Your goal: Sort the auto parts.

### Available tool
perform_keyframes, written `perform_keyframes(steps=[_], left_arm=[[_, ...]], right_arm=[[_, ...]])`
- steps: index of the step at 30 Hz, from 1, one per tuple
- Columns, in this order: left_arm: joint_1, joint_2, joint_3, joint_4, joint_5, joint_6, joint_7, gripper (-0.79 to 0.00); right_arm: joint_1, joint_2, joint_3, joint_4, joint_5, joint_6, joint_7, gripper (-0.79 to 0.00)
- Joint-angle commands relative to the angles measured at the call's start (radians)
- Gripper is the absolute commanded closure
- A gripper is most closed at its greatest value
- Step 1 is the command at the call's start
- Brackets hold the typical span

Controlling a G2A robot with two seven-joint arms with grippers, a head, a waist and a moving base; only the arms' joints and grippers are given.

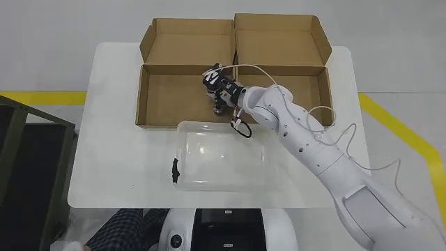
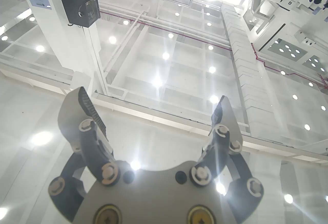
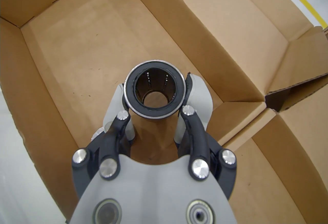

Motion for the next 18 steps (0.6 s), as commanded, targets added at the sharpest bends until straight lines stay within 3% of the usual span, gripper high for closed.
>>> perform_keyframes(steps=[1, 2, 5, 12, 18], left_arm=[[0.0, 0.0, 0.0, 0.0, 0.0, 0.0, 0.0, -0.785], [0.0, 0.0, 0.0, 0.0, 0.0, 0.0, 0.0, -0.785], [0.0, 0.0, 0.0, 0.0, 0.0, 0.0, 0.0, -0.785], [0.0, 0.0, 0.0, 0.0, 0.0, 0.0, 0.0, -0.785], [0.0, 0.0, 0.0, 0.0, 0.0, 0.0, 0.0, -0.785]], right_arm=[[0.0, -0.002, 0.001, 0.002, -0.005, -0.001, 0.003, -0.465], [-0.001, -0.004, 0.002, 0.002, -0.008, 0.0, 0.002, -0.545], [-0.004, -0.006, 0.006, -0.004, -0.016, 0.0, 0.005, -0.637], [-0.029, 0.004, 0.045, -0.082, -0.048, -0.016, -0.007, -0.699], [-0.099, 0.035, 0.119, -0.271, -0.094, -0.054, 0.0, -0.76]])
